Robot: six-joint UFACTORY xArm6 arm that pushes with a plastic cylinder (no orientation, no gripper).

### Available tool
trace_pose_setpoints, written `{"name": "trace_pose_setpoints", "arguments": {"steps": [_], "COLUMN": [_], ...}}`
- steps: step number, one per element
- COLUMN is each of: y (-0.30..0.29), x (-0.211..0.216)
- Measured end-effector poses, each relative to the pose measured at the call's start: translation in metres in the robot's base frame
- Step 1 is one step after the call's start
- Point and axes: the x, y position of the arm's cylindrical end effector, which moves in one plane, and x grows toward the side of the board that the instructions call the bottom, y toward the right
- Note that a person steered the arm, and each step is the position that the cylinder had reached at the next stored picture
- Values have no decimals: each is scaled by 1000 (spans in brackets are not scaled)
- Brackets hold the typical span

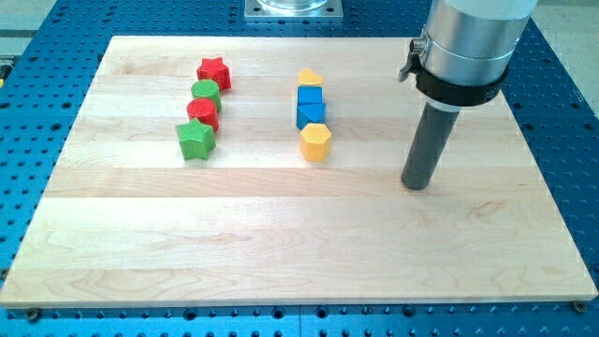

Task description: Move the green star right to the red circle

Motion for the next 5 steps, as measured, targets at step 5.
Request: {"name": "trace_pose_setpoints", "arguments": {"steps": [5], "y": [-4], "x": [-12]}}
